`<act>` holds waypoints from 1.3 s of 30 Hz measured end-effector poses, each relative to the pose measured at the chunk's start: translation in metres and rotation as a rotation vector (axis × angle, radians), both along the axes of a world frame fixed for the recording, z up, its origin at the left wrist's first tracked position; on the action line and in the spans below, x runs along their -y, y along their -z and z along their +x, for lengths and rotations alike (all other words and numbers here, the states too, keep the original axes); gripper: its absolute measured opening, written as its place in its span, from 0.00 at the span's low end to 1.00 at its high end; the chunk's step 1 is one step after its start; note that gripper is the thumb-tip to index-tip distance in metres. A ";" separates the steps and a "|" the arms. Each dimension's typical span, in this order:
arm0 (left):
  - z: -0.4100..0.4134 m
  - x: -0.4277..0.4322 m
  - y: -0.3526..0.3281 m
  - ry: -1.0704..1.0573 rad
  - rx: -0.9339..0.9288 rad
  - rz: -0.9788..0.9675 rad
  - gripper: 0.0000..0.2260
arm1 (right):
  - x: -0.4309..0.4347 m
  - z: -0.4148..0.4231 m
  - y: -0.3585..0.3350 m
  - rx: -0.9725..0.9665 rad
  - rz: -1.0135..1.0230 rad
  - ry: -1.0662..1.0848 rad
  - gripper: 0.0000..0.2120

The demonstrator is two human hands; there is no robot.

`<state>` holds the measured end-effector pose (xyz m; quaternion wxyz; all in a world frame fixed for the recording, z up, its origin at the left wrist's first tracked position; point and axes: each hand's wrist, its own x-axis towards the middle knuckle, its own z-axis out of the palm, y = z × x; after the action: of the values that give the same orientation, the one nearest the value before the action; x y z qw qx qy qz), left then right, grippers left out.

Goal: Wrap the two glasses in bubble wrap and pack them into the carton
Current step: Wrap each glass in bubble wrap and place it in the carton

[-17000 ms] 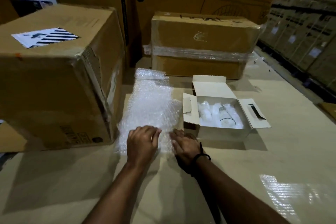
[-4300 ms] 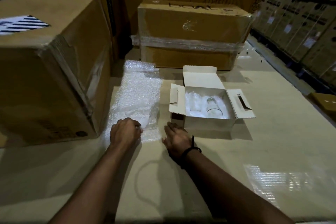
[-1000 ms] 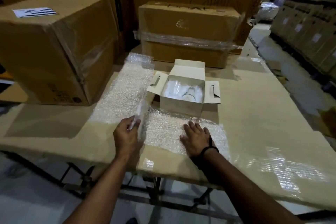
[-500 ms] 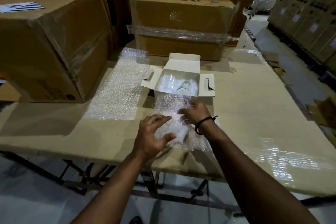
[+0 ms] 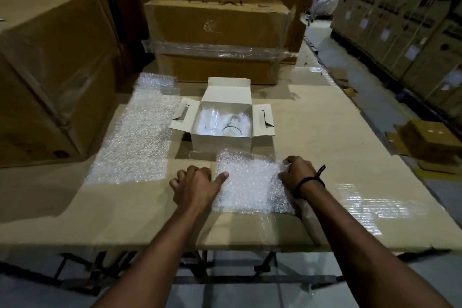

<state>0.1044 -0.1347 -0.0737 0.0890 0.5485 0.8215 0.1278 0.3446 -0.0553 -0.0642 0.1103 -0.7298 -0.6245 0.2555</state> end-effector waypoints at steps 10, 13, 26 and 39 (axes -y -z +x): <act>-0.001 -0.012 0.001 0.048 0.807 0.229 0.11 | 0.010 -0.004 -0.005 0.173 -0.079 0.036 0.29; -0.013 -0.015 -0.001 0.068 0.916 0.255 0.10 | 0.006 -0.007 -0.008 0.080 -0.126 0.032 0.35; -0.072 -0.013 -0.023 0.146 1.027 0.214 0.12 | 0.002 -0.053 -0.019 -0.419 -0.187 -0.029 0.18; -0.126 -0.029 -0.017 -0.048 1.080 0.415 0.08 | 0.012 -0.095 -0.017 -1.026 -0.035 0.182 0.04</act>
<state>-0.0213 -0.1061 -0.0564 0.3833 0.3925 0.6295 0.5502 0.2494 -0.0670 -0.0473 0.4115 -0.5637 -0.4197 0.5802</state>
